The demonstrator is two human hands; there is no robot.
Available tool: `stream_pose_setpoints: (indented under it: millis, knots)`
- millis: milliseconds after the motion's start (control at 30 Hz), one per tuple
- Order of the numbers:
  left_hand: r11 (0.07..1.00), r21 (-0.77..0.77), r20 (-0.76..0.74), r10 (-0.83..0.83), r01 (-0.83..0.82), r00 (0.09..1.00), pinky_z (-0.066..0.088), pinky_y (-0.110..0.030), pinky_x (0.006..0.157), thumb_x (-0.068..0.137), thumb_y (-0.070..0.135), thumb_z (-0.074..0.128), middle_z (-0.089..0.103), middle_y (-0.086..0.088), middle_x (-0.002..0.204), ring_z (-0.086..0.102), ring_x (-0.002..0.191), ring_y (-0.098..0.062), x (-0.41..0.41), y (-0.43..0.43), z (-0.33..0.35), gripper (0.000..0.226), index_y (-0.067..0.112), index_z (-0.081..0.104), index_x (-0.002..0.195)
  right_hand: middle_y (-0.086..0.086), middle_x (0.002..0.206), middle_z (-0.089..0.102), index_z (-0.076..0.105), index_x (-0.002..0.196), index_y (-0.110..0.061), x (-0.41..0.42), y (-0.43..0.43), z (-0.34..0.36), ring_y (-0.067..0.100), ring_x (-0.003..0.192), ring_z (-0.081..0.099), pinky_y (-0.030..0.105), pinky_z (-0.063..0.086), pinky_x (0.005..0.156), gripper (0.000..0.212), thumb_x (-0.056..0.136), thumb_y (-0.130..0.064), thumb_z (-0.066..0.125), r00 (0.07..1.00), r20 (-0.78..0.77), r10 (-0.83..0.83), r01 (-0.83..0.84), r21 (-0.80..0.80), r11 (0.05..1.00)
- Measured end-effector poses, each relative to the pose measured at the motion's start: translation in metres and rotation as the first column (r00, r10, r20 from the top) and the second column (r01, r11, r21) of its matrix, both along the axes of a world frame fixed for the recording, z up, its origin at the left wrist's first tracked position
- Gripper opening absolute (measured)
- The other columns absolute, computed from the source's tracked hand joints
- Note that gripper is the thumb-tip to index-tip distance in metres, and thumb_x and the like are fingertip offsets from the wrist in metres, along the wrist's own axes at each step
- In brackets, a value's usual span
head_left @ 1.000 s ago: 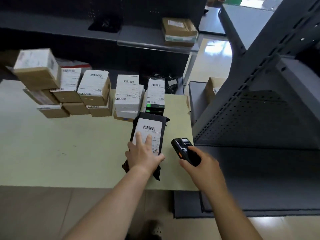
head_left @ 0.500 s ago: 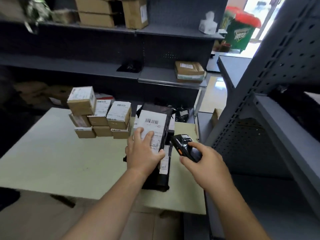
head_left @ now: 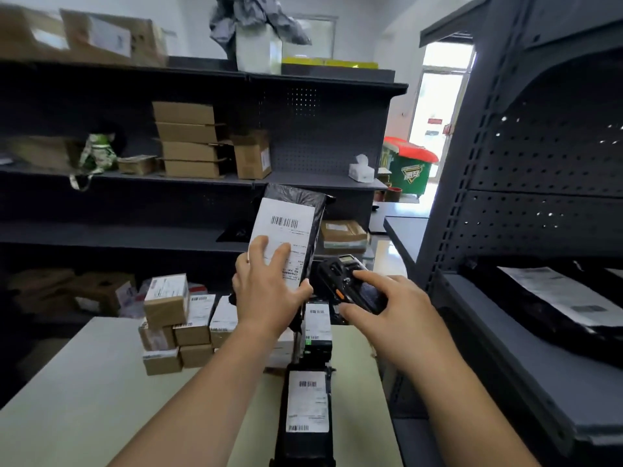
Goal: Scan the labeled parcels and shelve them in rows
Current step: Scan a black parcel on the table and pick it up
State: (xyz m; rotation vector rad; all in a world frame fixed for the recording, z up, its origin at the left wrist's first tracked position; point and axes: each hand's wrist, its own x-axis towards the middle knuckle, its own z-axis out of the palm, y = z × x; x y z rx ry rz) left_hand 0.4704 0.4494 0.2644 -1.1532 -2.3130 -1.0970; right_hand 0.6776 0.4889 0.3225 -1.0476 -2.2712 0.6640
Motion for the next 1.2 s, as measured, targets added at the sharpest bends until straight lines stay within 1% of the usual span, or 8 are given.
stream_pose_setpoints:
  millis: [67,233,500,667,900,1033,1100,1200]
  knots:
    - [1.000,0.002,-0.016,-0.001,0.001,1.000,0.036,-0.049,0.102,0.072,0.050,0.075,0.024,0.002,0.148,0.030,0.128,-0.030,0.001,-0.001,0.002,0.065,0.031,0.053,0.130,-0.023,0.101,0.048,0.054,0.127,-0.054,0.003,-0.007,0.012,0.001,0.091,0.050,0.026,0.044,0.075,0.052,0.077,-0.056,0.069,0.999,0.039,-0.002,0.001,0.022,1.000]
    - [1.000,-0.004,-0.054,0.012,-0.012,0.998,0.035,-0.050,0.101,0.072,0.053,0.075,0.025,0.000,0.148,0.029,0.129,-0.031,0.000,-0.004,0.000,0.067,0.030,0.053,0.132,-0.021,0.102,0.050,0.053,0.128,-0.056,0.013,-0.021,0.025,0.001,0.095,0.051,0.028,0.049,0.082,0.055,0.075,-0.058,0.068,0.993,0.117,0.026,-0.030,0.030,0.999]
    - [1.000,-0.011,-0.058,0.020,-0.020,0.998,0.034,-0.052,0.103,0.074,0.053,0.074,0.026,-0.001,0.149,0.027,0.132,-0.032,0.012,-0.006,0.000,0.066,0.030,0.052,0.132,-0.018,0.103,0.051,0.055,0.127,-0.054,0.032,-0.028,0.034,0.005,0.080,0.063,0.034,0.055,0.079,0.057,0.071,-0.058,0.068,0.986,0.149,0.071,-0.075,0.024,0.997]
    - [0.999,0.001,-0.046,0.036,-0.036,0.998,0.037,-0.052,0.101,0.072,0.052,0.076,0.028,-0.001,0.148,0.031,0.128,-0.033,0.024,-0.021,-0.003,0.066,0.029,0.055,0.130,-0.020,0.104,0.049,0.052,0.128,-0.055,0.048,-0.032,0.032,0.003,0.097,0.054,0.029,0.050,0.084,0.054,0.075,-0.059,0.066,0.980,0.181,0.083,-0.098,0.074,0.992]
    - [0.995,0.072,0.024,-0.064,0.062,0.998,0.038,-0.048,0.104,0.070,0.044,0.080,0.028,0.006,0.147,0.030,0.130,-0.023,0.050,-0.079,0.010,0.061,0.032,0.057,0.125,-0.024,0.120,0.049,0.051,0.134,-0.048,0.056,-0.049,0.001,0.002,0.109,0.050,0.029,0.049,0.089,0.057,0.080,-0.057,0.066,0.999,-0.042,0.019,-0.012,0.162,0.987]
    - [0.960,0.163,0.038,-0.235,0.226,0.971,0.039,-0.042,0.106,0.071,0.041,0.081,0.026,0.013,0.144,0.029,0.131,-0.017,0.072,-0.113,0.022,0.058,0.033,0.057,0.124,-0.022,0.128,0.046,0.053,0.135,-0.046,0.079,-0.084,-0.017,0.001,0.117,0.046,0.023,0.042,0.093,0.058,0.080,-0.055,0.068,0.981,-0.175,-0.077,0.113,0.205,0.972]
    - [0.926,0.217,0.039,-0.323,0.307,0.946,0.036,-0.034,0.104,0.071,0.037,0.083,0.028,0.013,0.142,0.031,0.130,-0.017,0.089,-0.126,0.026,0.058,0.029,0.059,0.124,-0.018,0.133,0.046,0.055,0.135,-0.044,0.097,-0.107,-0.021,0.003,0.121,0.045,0.021,0.037,0.093,0.058,0.079,-0.053,0.069,0.963,-0.227,-0.145,0.196,0.223,0.955]
    - [0.893,0.229,0.029,-0.405,0.388,0.914,0.032,-0.029,0.101,0.069,0.034,0.084,0.031,0.010,0.140,0.035,0.129,-0.019,0.127,-0.140,0.029,0.057,0.027,0.061,0.121,-0.012,0.133,0.050,0.060,0.131,-0.039,0.135,-0.133,-0.026,0.005,0.120,0.047,0.021,0.037,0.093,0.056,0.078,-0.048,0.073,0.924,-0.293,-0.246,0.317,0.225,0.921]
